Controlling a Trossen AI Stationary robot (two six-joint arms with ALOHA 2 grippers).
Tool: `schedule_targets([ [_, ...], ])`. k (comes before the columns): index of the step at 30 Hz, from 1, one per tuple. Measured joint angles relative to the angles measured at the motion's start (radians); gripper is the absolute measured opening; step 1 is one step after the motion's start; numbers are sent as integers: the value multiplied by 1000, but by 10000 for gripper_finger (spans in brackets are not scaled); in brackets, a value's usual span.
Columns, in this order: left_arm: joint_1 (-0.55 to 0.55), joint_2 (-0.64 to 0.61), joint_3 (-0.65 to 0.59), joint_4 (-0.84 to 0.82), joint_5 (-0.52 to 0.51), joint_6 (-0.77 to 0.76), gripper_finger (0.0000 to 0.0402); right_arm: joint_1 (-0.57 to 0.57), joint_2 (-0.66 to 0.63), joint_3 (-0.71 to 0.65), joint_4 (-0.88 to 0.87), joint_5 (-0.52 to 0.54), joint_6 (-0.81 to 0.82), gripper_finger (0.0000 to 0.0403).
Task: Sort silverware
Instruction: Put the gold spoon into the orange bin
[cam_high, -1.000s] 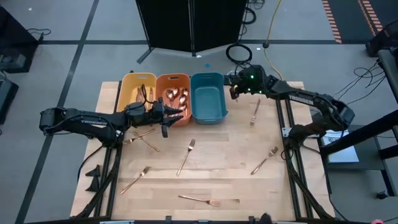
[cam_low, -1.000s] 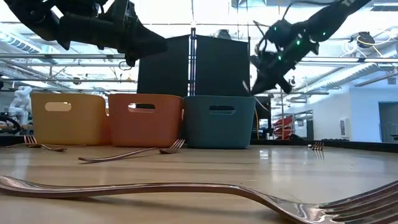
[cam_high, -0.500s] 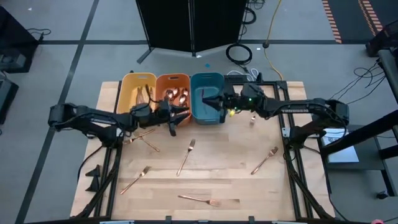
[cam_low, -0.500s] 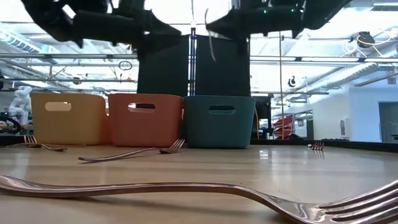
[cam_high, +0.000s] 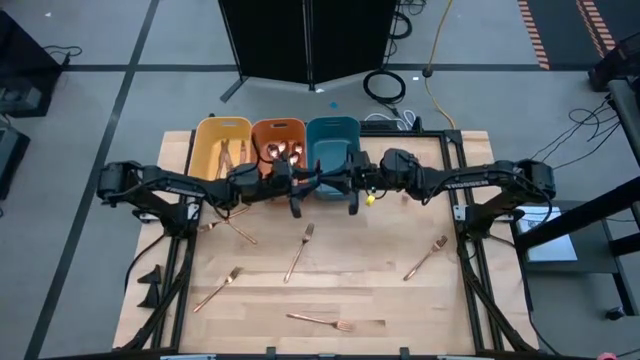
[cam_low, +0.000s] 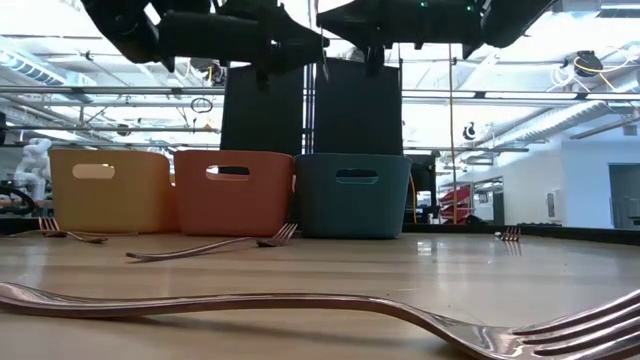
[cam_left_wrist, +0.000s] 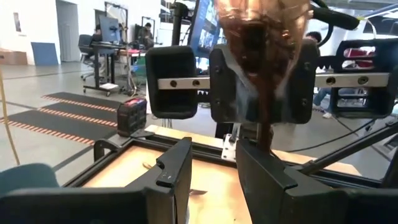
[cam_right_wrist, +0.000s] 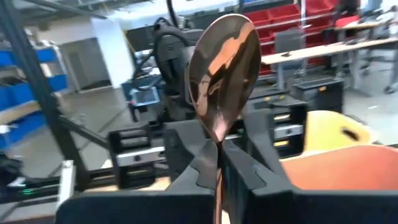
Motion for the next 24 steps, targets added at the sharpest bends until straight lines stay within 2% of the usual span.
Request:
schedule_targets([
  [7, 4, 0, 1, -27, -1, 0, 121, 3, -2, 0, -15, -39, -24, 0],
  [13, 35, -34, 1, -164, -6, -2, 121, 3, -33, 0, -117, -47, -89, 0],
  [17, 52, -76, 1, -220, 75, 0, 121, 3, -43, 0, -178, 27, -122, 0],
  [21, 56, -94, 2, -194, 164, -1, 121, 3, -43, 0, -173, 33, -123, 0],
  [24, 56, -93, 2, -187, 174, -1, 121, 3, -43, 0, -154, 32, -123, 0],
])
